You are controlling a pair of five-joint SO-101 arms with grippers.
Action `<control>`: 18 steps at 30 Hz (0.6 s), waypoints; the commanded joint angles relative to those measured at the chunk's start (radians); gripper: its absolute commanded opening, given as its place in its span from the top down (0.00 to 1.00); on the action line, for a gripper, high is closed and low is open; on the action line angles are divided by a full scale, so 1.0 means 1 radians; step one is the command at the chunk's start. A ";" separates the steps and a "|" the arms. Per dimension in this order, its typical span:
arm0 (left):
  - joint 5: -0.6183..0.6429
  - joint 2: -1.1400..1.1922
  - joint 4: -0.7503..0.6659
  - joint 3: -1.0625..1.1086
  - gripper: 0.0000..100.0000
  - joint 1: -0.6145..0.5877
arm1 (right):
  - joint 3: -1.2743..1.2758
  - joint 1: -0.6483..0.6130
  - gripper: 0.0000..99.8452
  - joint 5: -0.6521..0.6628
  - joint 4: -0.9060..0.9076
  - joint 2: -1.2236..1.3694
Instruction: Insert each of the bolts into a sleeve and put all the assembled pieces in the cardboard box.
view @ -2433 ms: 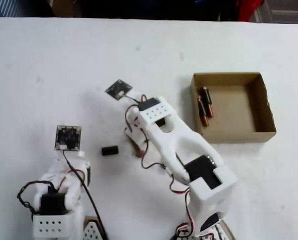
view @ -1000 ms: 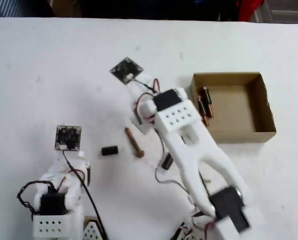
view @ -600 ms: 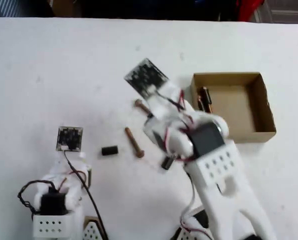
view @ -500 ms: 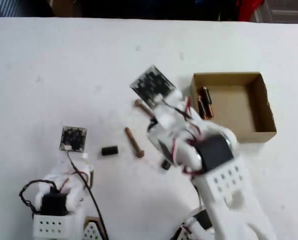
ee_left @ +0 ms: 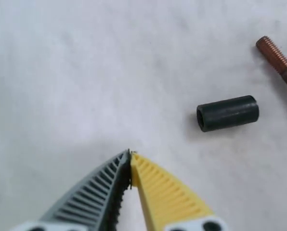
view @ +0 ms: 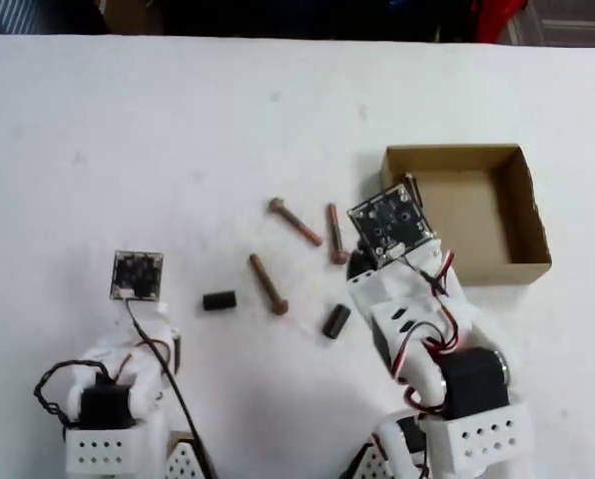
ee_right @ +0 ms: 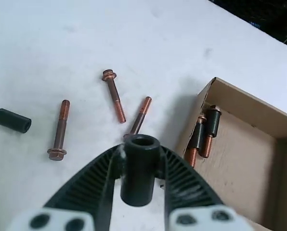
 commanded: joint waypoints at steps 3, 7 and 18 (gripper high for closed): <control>-0.006 -0.007 -0.046 -0.083 0.98 -0.051 | 0.094 0.012 0.98 -0.012 -0.097 -0.070; -0.023 -0.007 -0.158 -0.032 0.98 -0.148 | 0.196 0.005 0.98 -0.012 -0.173 -0.120; -0.454 -0.008 -0.318 -0.005 0.98 -0.151 | 0.374 0.010 0.98 -0.012 -0.312 -0.145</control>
